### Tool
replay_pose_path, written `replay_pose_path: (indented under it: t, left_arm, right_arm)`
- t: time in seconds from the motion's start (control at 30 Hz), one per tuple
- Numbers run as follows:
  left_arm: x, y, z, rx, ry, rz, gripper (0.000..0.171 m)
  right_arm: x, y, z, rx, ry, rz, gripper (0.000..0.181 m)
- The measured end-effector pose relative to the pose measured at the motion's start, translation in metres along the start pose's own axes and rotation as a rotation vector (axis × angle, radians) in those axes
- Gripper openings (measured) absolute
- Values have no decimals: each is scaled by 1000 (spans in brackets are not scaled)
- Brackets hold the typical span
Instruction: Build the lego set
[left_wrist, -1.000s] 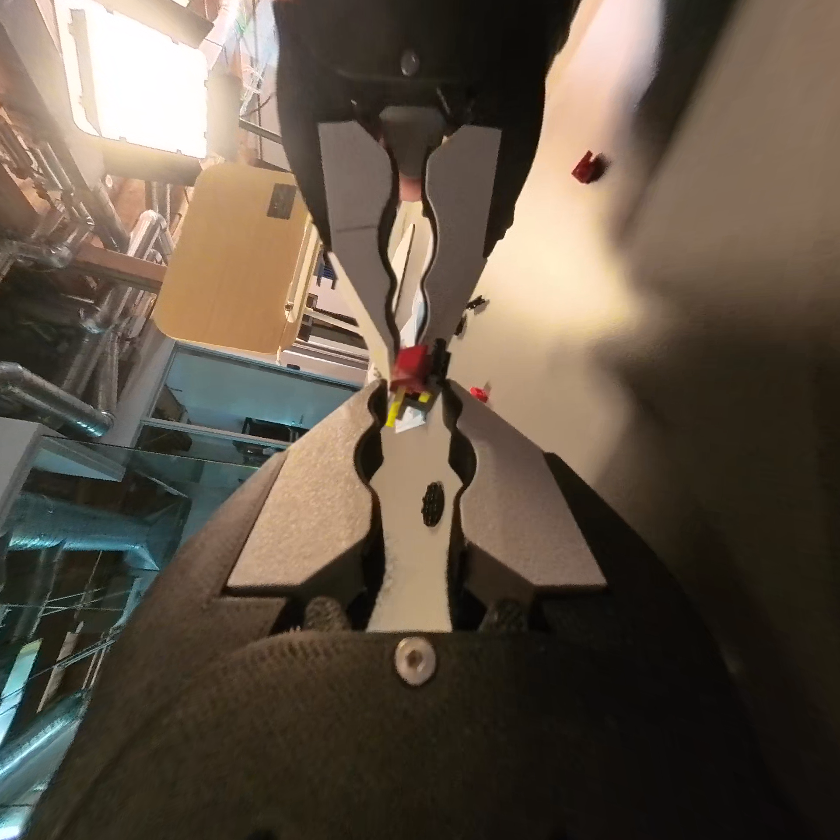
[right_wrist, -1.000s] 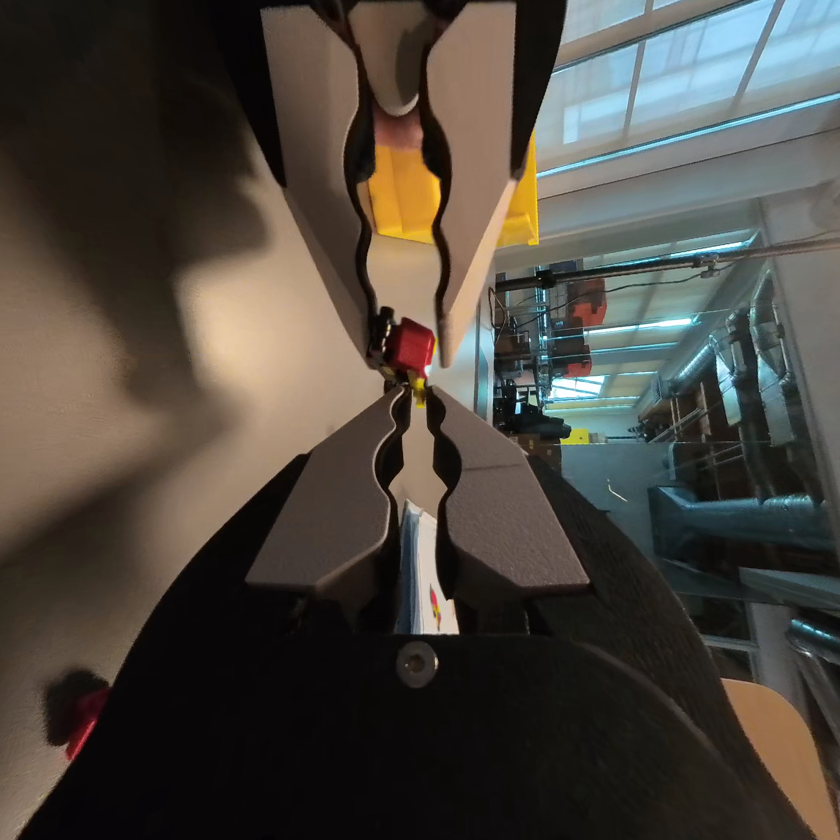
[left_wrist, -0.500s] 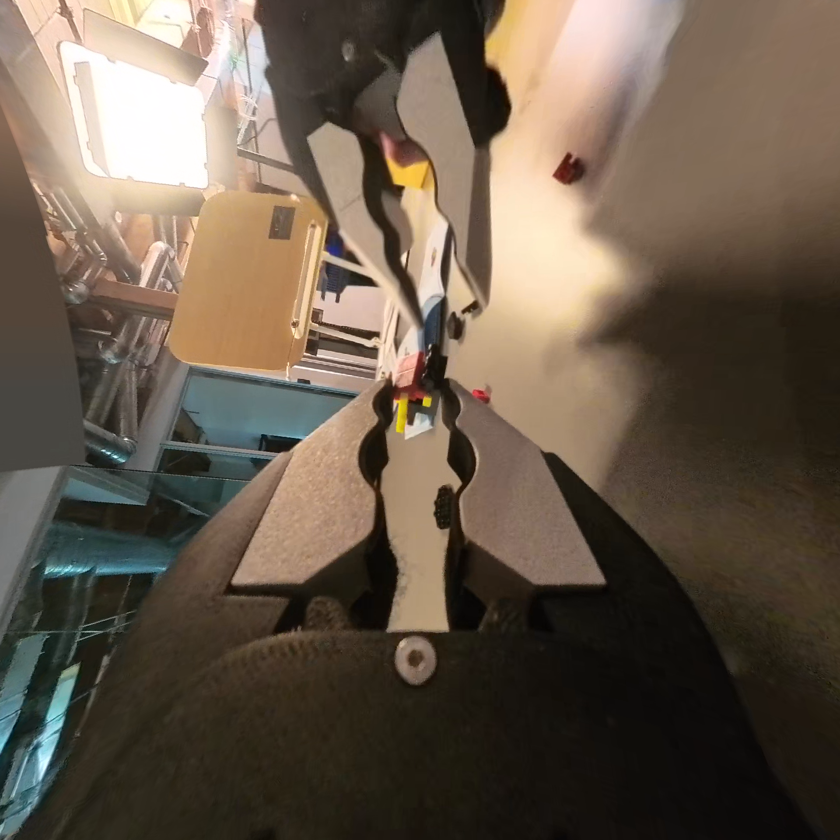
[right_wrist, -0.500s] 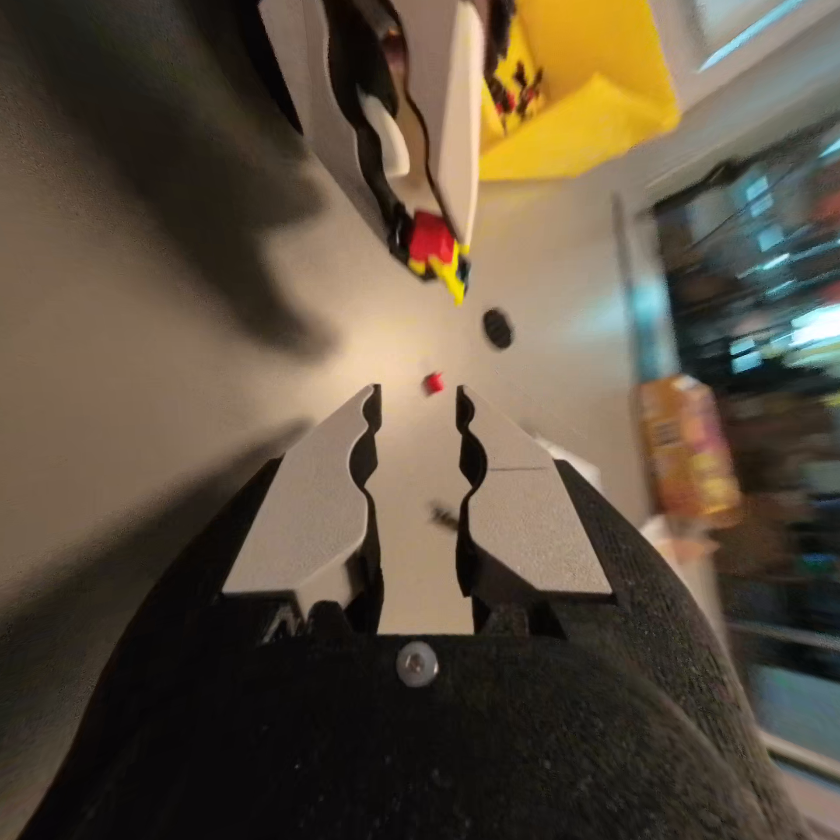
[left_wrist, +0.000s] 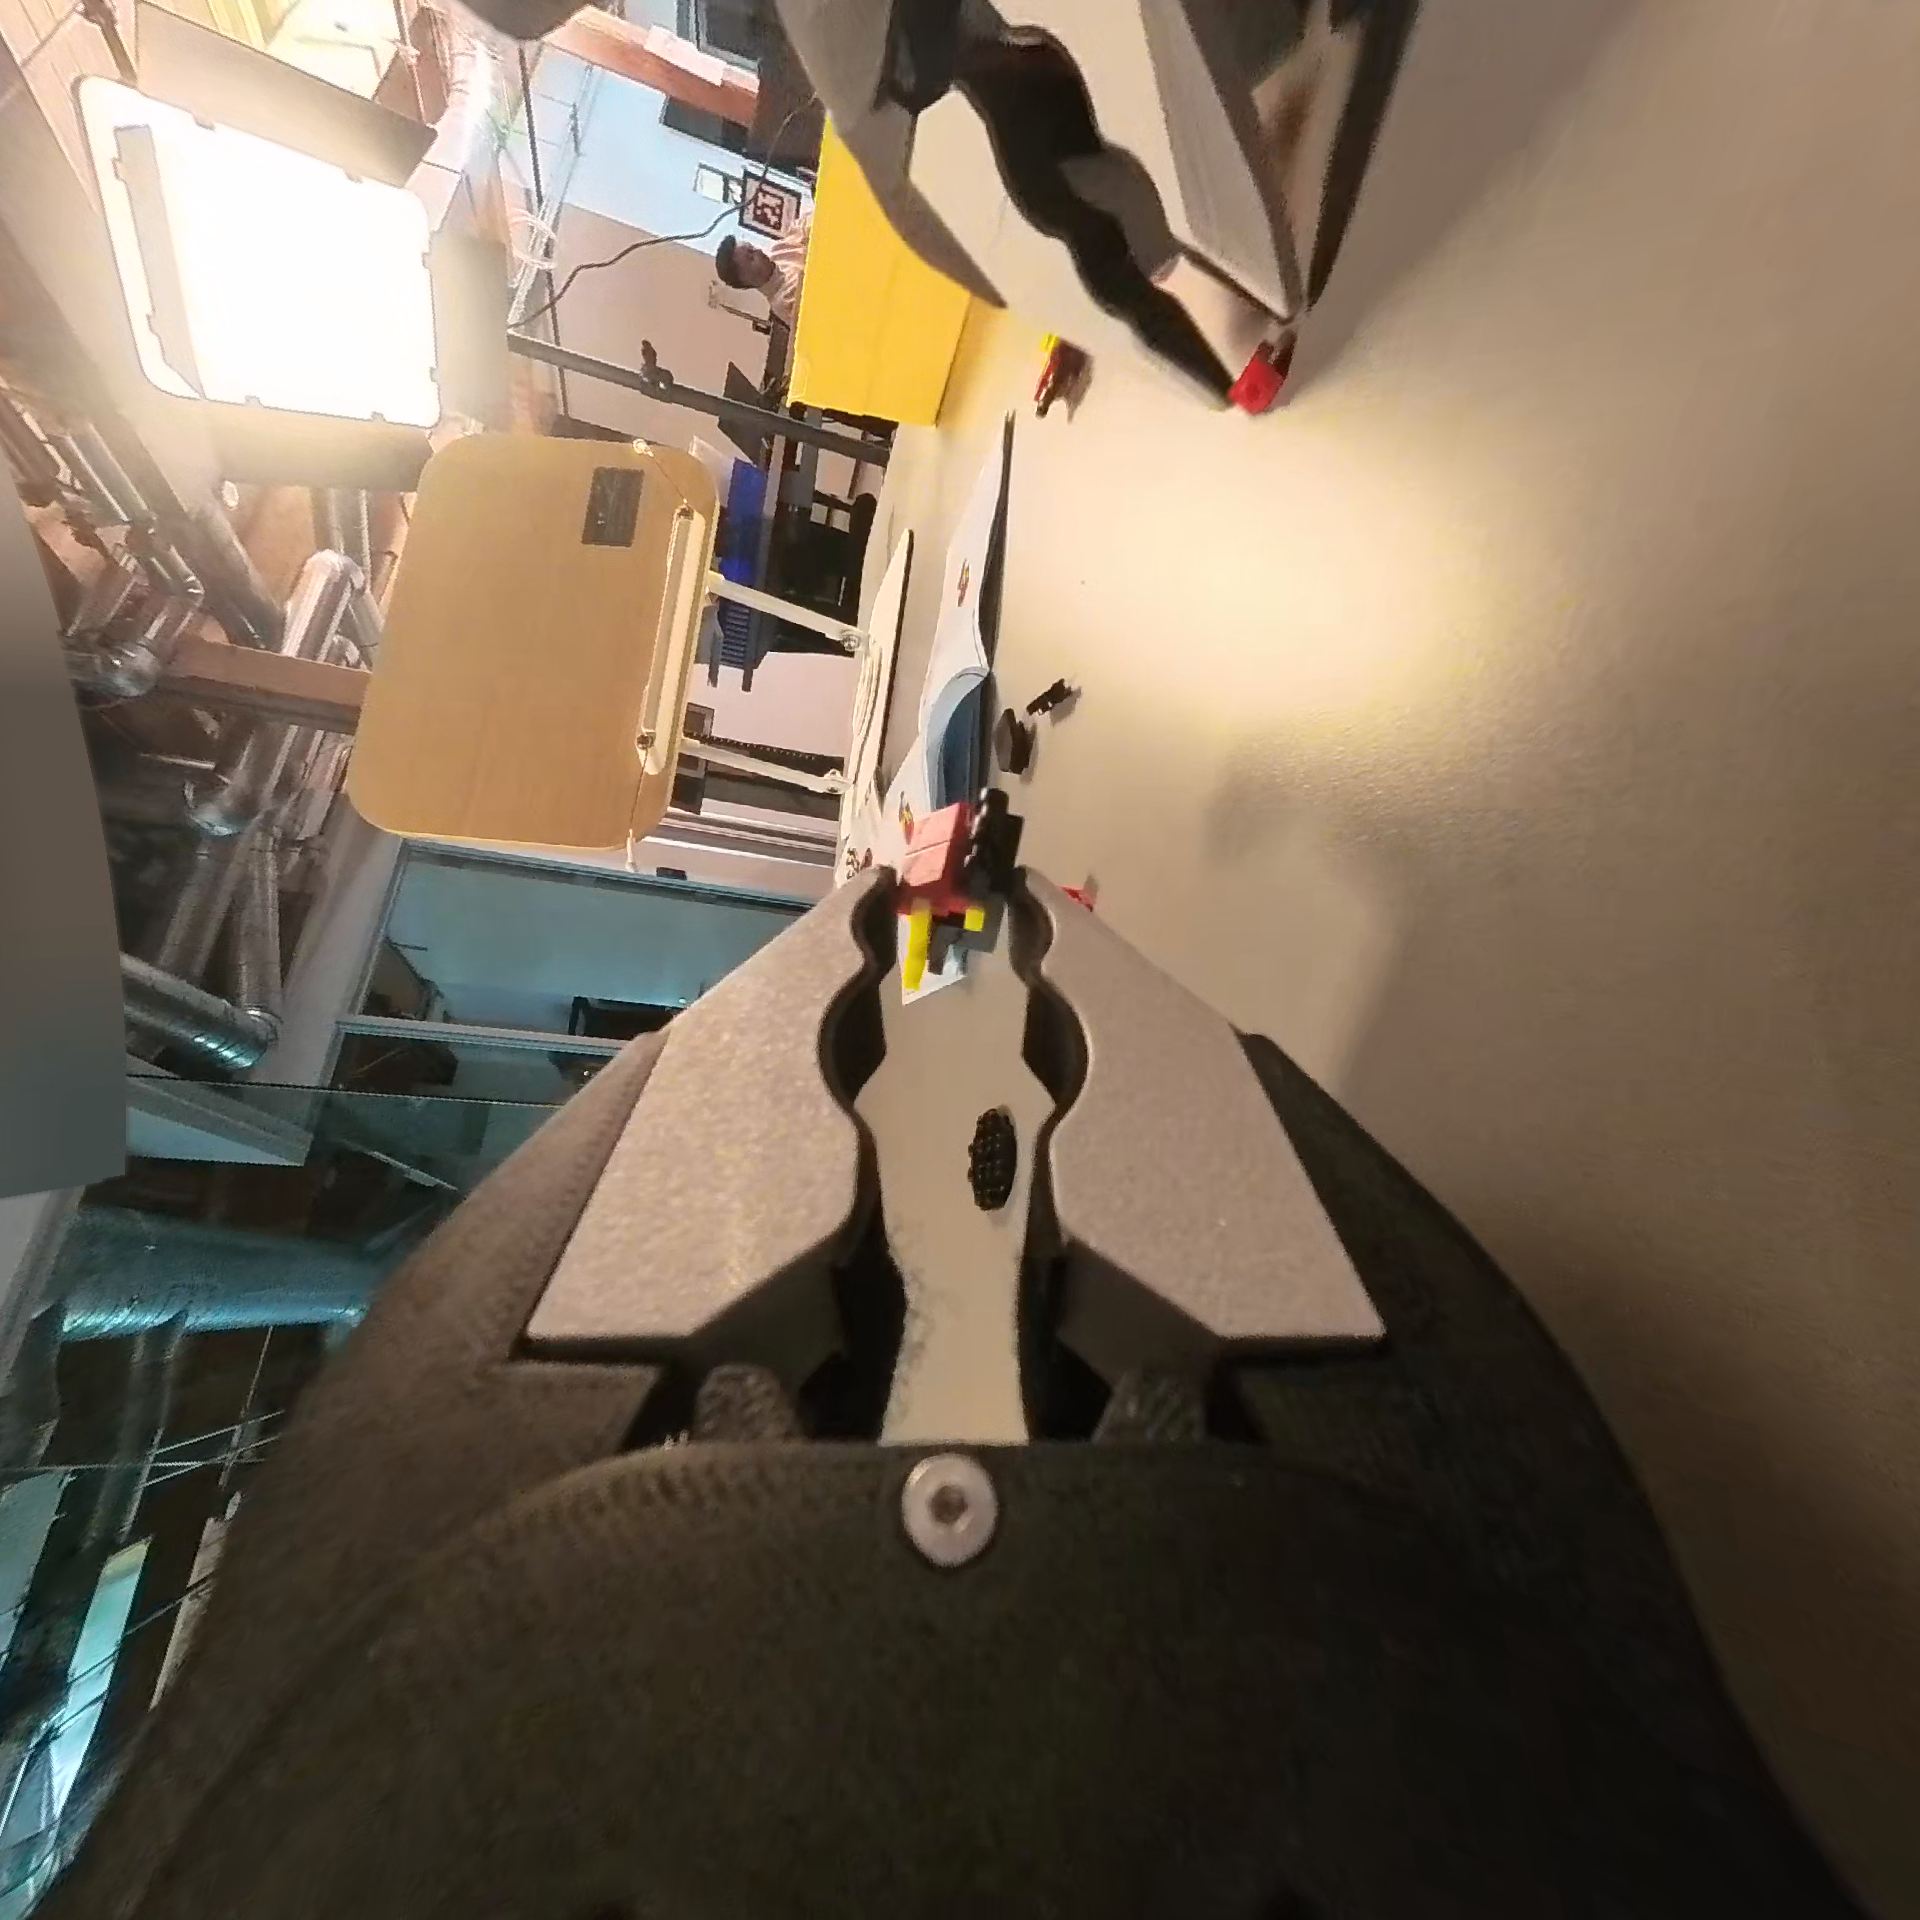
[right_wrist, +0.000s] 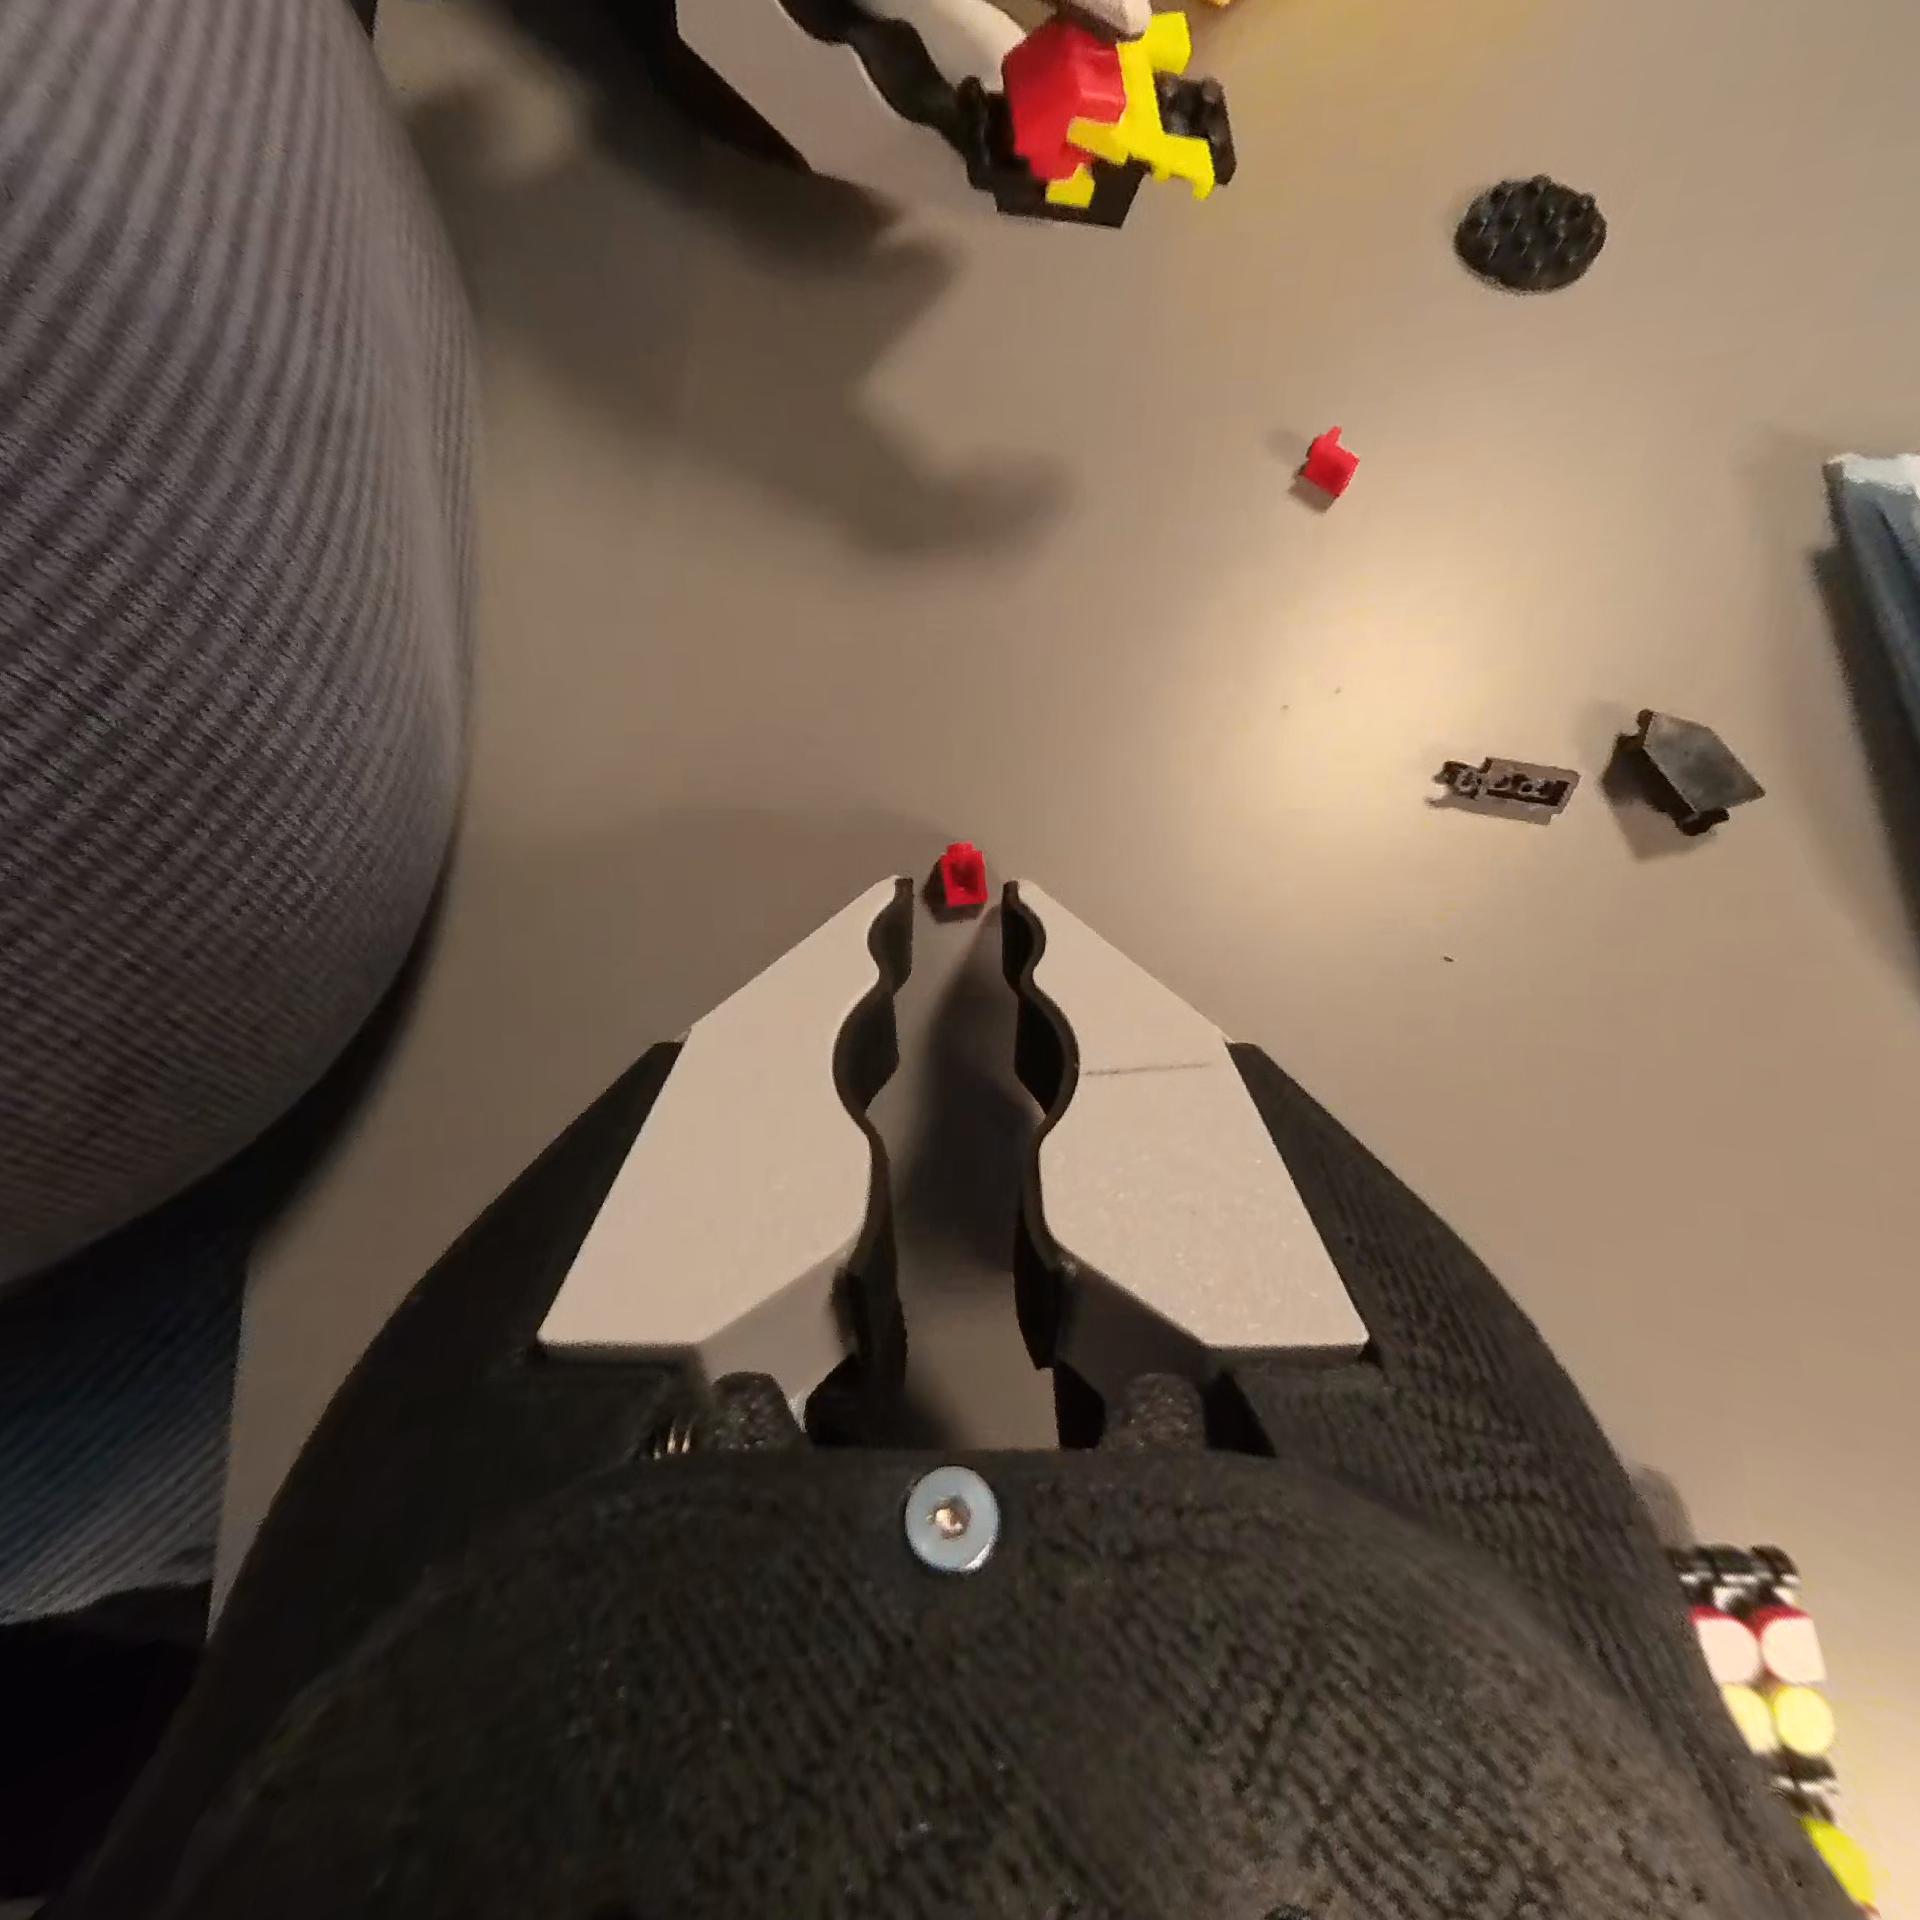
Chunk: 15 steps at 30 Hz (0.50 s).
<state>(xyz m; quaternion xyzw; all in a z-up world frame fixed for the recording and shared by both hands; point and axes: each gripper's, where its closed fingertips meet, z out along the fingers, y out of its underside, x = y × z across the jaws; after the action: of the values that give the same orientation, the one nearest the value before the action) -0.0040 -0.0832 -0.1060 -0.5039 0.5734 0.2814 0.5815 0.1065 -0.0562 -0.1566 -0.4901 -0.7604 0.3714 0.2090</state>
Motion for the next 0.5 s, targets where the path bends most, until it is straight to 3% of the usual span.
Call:
replay_pose_path:
  t: [0.33,0.43,0.5]
  left_arm:
    - [4,-1,1,4,23,-1,20]
    - [5,-2,1,6,26,-1,20]
    - [5,-2,1,7,27,-3,20]
  right_arm:
    - [2,0,0,-61,13,-46,6]
    - [13,-1,-7,-151,95,-182,5]
    - [26,4,-12,-307,187,-389,5]
